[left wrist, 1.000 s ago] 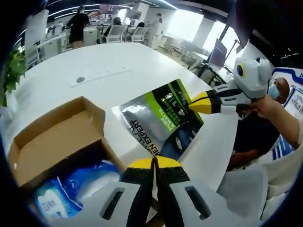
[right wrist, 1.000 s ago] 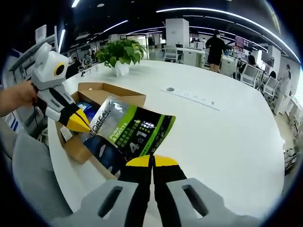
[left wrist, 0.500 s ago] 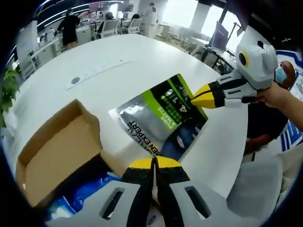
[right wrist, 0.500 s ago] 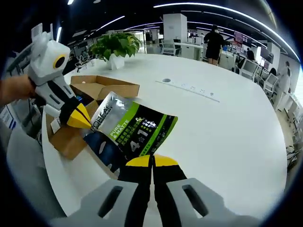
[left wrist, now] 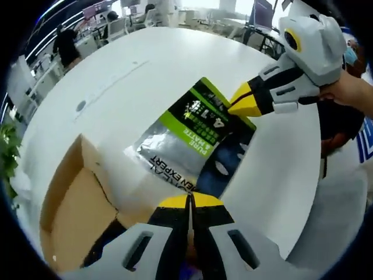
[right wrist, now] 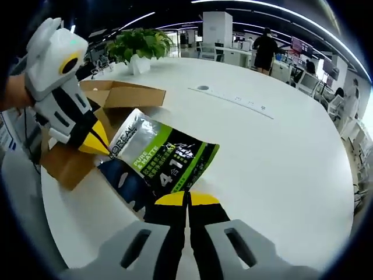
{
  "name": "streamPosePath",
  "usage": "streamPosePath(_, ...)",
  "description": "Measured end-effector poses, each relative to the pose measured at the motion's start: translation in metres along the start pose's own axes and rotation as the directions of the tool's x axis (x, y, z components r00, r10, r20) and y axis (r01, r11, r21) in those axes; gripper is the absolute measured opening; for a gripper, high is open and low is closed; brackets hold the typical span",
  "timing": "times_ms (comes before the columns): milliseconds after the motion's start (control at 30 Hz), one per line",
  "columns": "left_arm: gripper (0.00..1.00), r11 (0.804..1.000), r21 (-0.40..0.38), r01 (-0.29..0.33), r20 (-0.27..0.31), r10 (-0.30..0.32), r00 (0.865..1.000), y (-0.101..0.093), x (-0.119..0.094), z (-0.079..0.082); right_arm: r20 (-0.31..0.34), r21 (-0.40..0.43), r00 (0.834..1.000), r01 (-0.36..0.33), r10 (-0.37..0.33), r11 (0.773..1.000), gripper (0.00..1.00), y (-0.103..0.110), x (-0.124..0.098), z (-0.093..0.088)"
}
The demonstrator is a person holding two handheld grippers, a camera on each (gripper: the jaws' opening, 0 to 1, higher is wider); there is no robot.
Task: Operate the shoe box by opening the lid, removing the specified soft item, and placing it in the target area until the item is outside and the box remains undamaged.
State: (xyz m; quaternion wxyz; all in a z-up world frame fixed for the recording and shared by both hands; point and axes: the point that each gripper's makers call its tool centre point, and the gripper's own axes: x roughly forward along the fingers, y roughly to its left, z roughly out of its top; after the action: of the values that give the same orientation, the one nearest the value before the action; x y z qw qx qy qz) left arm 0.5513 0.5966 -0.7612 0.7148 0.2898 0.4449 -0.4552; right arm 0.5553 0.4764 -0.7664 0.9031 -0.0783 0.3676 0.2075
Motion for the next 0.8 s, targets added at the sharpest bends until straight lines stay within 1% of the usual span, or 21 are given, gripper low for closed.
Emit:
streamPosePath(33, 0.00, 1.000, -0.004, -0.003, -0.010, 0.003, 1.000, 0.000, 0.001, 0.000, 0.000, -0.005, 1.000, -0.001, 0.001, 1.000, 0.00, 0.000, 0.002, 0.000)
streamPosePath(67, 0.00, 0.999, 0.035, -0.012, -0.021, 0.012, 1.000, 0.002, 0.002, 0.000, -0.002, -0.006, 1.000, 0.001, -0.001, 1.000, 0.00, 0.000, 0.003, 0.000)
streamPosePath(100, 0.00, 0.999, 0.032, -0.013, -0.020, 0.014, 1.000, 0.002, 0.003, 0.001, -0.006, -0.012, 1.000, 0.008, -0.008, 1.000, 0.00, -0.001, 0.005, -0.002)
streamPosePath(167, 0.00, 0.998, 0.056, -0.019, -0.036, 0.021, 0.999, 0.002, 0.004, 0.001, -0.009, -0.007, 1.000, 0.015, -0.015, 1.000, 0.00, -0.001, 0.007, -0.004)
streamPosePath(200, 0.00, 0.997, 0.079, -0.025, -0.047, 0.028, 0.999, 0.002, 0.005, 0.000, -0.008, -0.008, 1.000, 0.017, -0.017, 1.000, 0.00, -0.001, 0.008, -0.005)
streamPosePath(233, 0.00, 0.992, 0.124, -0.030, -0.062, 0.038, 0.997, 0.002, 0.005, -0.001, -0.010, -0.010, 1.000, 0.019, -0.019, 1.000, 0.00, -0.001, 0.009, -0.007)
streamPosePath(267, 0.00, 0.988, 0.150, -0.035, -0.072, 0.046, 0.996, 0.002, 0.006, -0.002, -0.010, -0.012, 1.000, 0.021, -0.022, 1.000, 0.00, 0.000, 0.010, -0.008)
streamPosePath(367, 0.00, 0.967, 0.249, -0.057, -0.100, 0.084, 0.991, 0.003, 0.010, -0.004, -0.018, -0.017, 1.000, 0.025, -0.025, 1.000, 0.00, 0.000, 0.014, -0.012)
streamPosePath(433, 0.00, 0.952, 0.299, -0.058, -0.117, 0.097, 0.988, 0.001, 0.012, -0.007, -0.020, -0.012, 0.999, 0.027, -0.027, 1.000, 0.00, 0.001, 0.015, -0.014)
streamPosePath(533, 0.00, 0.909, 0.412, -0.068, -0.128, 0.132, 0.983, -0.001, 0.015, -0.008, -0.021, -0.010, 0.999, 0.032, -0.032, 0.999, 0.00, 0.002, 0.016, -0.016)
streamPosePath(600, 0.00, 0.894, 0.443, -0.066, -0.138, 0.141, 0.980, -0.003, 0.019, -0.009, -0.027, -0.004, 0.999, 0.034, -0.034, 0.999, 0.00, 0.001, 0.017, -0.019)
streamPosePath(700, 0.00, 0.880, 0.471, -0.062, -0.150, 0.149, 0.977, -0.004, 0.025, -0.012, -0.032, 0.006, 0.999, 0.037, -0.037, 0.999, 0.00, 0.000, 0.018, -0.022)
streamPosePath(767, 0.00, 0.876, 0.480, -0.057, -0.160, 0.151, 0.976, -0.005, 0.027, -0.015, -0.029, 0.010, 0.999, 0.033, -0.033, 0.999, 0.00, 0.001, 0.019, -0.024)
streamPosePath(800, 0.00, 0.869, 0.491, -0.059, -0.161, 0.156, 0.975, -0.004, 0.027, -0.015, -0.024, 0.005, 0.999, 0.034, -0.034, 0.999, 0.00, 0.000, 0.019, -0.024)
